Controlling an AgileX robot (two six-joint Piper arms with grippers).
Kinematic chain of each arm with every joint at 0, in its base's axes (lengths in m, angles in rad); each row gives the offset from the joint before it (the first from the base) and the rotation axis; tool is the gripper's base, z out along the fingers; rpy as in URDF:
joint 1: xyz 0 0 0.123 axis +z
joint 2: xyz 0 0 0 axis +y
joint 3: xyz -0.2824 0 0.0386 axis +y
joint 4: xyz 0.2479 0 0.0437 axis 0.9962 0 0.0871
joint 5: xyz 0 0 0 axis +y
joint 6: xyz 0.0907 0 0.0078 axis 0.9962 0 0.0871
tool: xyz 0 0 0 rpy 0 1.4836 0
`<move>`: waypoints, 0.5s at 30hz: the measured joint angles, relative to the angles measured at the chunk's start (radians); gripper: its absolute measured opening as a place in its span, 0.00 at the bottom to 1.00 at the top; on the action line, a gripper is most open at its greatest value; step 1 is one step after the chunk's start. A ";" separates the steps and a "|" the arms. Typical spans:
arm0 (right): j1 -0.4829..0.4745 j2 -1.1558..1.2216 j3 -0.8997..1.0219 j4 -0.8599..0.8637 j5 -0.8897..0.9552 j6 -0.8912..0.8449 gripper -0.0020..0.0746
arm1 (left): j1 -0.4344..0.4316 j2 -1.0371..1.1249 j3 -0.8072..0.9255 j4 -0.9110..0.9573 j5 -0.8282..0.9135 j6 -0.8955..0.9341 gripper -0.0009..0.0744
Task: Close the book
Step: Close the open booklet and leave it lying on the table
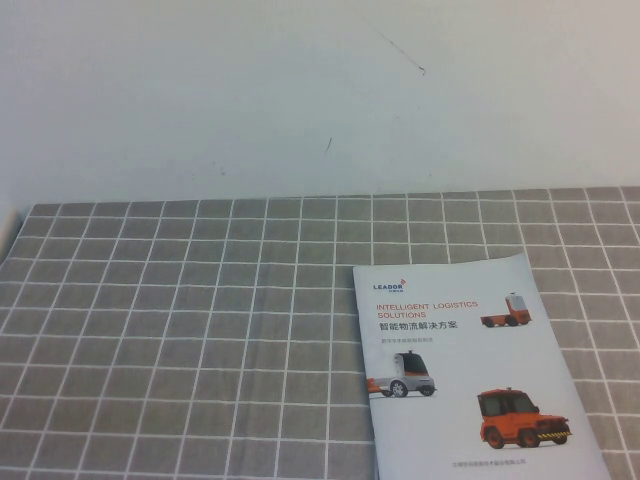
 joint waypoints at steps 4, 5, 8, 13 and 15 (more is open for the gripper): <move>0.000 0.000 0.000 0.002 0.000 0.000 0.02 | 0.091 -0.108 0.083 0.000 0.015 -0.012 0.01; 0.000 0.000 0.000 0.002 0.000 0.000 0.02 | 0.106 -0.132 0.109 -0.002 0.019 -0.018 0.01; 0.000 0.000 0.000 0.002 0.000 0.000 0.02 | 0.127 -0.176 0.180 -0.003 0.030 -0.061 0.01; 0.000 0.000 0.000 0.002 -0.002 0.000 0.02 | 0.132 -0.182 0.205 -0.022 0.065 -0.117 0.01; 0.000 0.000 0.000 0.002 -0.002 0.000 0.02 | 0.132 -0.184 0.205 -0.025 0.077 -0.115 0.01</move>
